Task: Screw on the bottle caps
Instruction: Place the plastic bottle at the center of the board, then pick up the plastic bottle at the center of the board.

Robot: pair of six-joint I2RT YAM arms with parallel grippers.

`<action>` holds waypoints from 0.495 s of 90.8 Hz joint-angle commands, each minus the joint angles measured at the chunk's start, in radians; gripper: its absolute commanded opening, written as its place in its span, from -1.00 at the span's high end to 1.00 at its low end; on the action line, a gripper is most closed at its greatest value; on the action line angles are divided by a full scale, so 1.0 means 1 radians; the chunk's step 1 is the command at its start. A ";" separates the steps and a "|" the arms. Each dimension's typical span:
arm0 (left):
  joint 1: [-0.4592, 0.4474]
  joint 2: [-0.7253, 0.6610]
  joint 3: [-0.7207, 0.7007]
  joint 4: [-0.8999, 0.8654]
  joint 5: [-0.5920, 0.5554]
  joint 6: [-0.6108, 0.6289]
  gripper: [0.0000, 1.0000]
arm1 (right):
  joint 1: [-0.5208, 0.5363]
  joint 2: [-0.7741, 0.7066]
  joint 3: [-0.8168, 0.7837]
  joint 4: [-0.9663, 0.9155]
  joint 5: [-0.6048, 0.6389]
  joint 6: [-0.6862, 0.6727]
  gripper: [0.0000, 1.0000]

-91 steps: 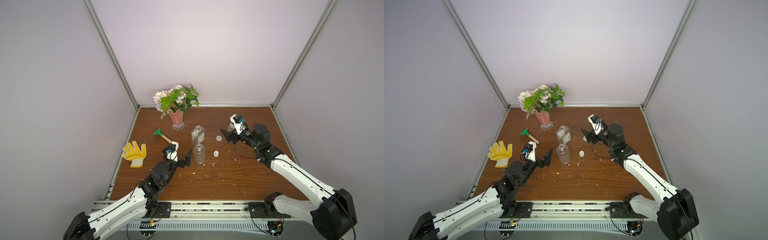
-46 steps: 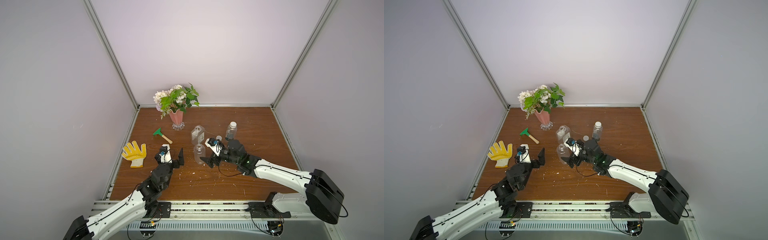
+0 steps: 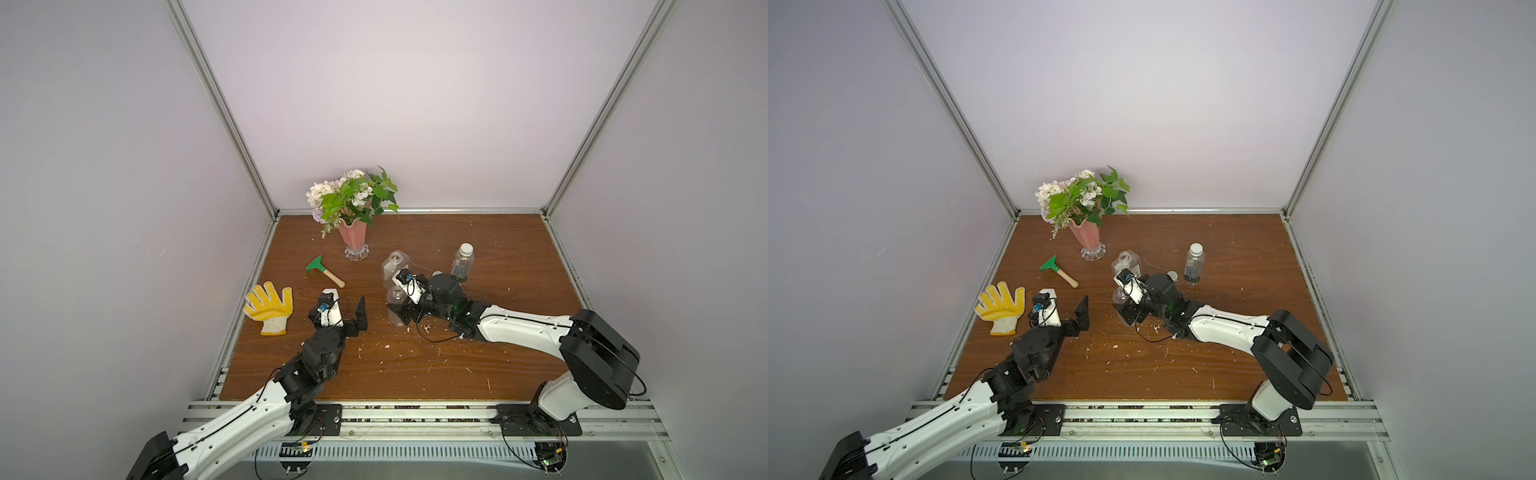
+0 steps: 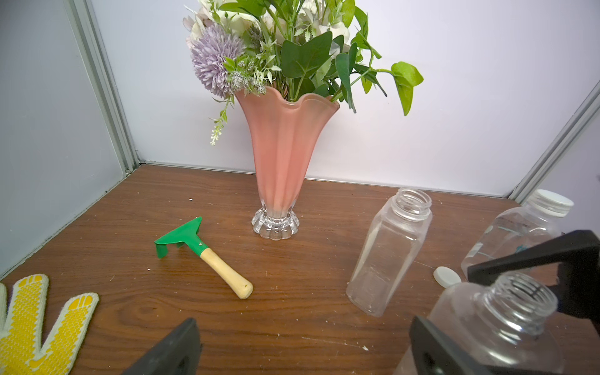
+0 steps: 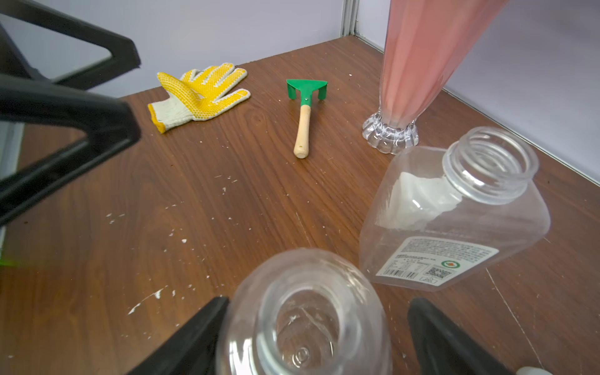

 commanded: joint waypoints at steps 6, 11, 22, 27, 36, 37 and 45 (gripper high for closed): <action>0.008 -0.007 -0.003 0.002 -0.001 0.001 -0.99 | 0.002 0.021 0.053 0.007 0.019 0.020 -0.60; 0.008 -0.006 -0.002 0.014 0.016 0.011 -0.99 | 0.001 0.017 0.052 -0.003 0.012 0.027 -0.45; 0.008 0.003 0.003 0.066 0.118 0.055 -1.00 | 0.002 -0.033 0.037 -0.043 0.004 0.038 -0.21; 0.007 0.012 0.006 0.098 0.189 0.084 -1.00 | 0.001 -0.069 0.034 -0.081 0.006 0.042 -0.17; 0.008 0.036 0.010 0.162 0.340 0.128 -0.99 | 0.000 -0.161 0.022 -0.159 0.013 0.044 -0.14; 0.008 0.039 0.012 0.169 0.360 0.135 -0.99 | 0.000 -0.169 0.019 -0.167 0.016 0.045 -0.14; 0.008 0.076 0.020 0.217 0.556 0.186 -1.00 | -0.001 -0.271 -0.004 -0.229 0.051 0.053 -0.12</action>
